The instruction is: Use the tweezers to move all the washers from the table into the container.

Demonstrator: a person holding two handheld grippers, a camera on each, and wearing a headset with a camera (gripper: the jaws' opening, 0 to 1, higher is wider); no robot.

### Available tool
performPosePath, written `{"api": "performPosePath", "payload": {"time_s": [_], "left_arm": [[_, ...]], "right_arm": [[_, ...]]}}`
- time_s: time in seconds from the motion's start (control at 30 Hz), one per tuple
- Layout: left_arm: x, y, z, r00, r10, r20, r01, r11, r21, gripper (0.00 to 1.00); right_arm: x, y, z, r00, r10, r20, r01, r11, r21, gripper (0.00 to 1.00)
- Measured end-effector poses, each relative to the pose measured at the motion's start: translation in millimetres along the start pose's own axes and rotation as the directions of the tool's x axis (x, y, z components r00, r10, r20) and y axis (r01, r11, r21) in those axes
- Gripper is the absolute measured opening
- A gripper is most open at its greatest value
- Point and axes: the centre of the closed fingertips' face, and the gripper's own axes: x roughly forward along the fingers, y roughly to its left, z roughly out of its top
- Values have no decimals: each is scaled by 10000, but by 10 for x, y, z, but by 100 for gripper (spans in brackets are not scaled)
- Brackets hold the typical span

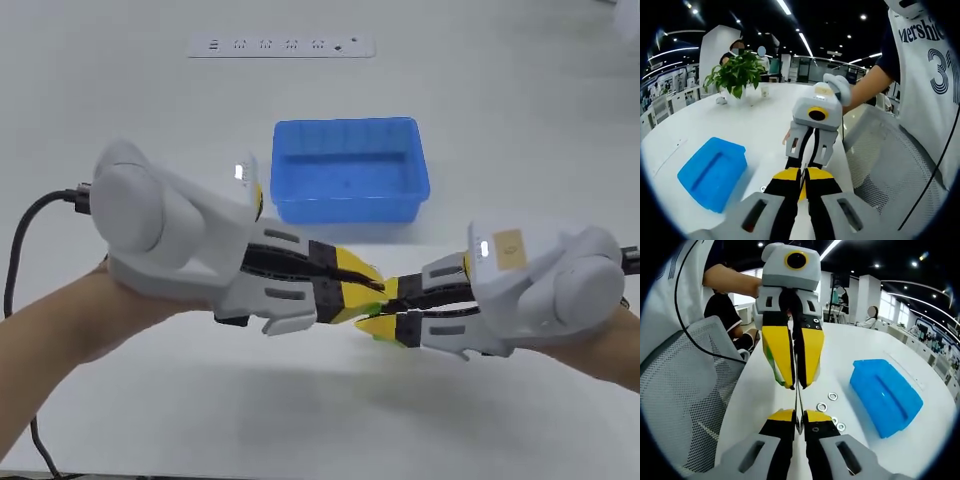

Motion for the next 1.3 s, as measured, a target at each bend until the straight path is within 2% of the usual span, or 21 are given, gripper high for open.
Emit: {"api": "performPosePath", "payload": {"time_s": [0.27,0.47,0.57,0.67,0.8,0.93,1.0,1.13,1.3], "left_arm": [[7,11,-54,9998,6,-204,-3,9999,133,7],[0,-20,-59,9986,-116,-517,143,9985,529,6],[-44,-36,-33,9989,-135,-449,158,9985,532,6],[-120,-66,6,9994,-50,-347,69,9984,557,6],[-200,-95,3,9992,96,-381,-71,9979,647,6],[-256,-61,-8,9986,305,-431,-275,9972,691,6],[-278,-14,-7,9981,496,-368,-472,9968,638,6],[-298,53,6,9969,743,-266,-727,9957,567,6],[-273,134,-7,9960,876,-194,-866,9952,460,6]], "right_arm": [[6,4,1,10000,20,-21,-20,10000,54,7],[13,17,4,9998,3,-185,-5,9999,-139,8],[9,26,54,9998,-75,-183,68,9993,-355,8],[7,32,137,9999,-138,41,140,9990,-435,9],[46,59,205,9997,-223,49,226,9968,-770,10],[90,8,235,9984,-549,-134,528,9911,-1223,11],[102,-36,221,9963,-800,-312,733,9814,-1773,11],[118,-95,171,9938,-966,-548,884,9866,-1368,12],[113,-151,138,9921,-1105,-591,1024,9866,-1269,12]]}}
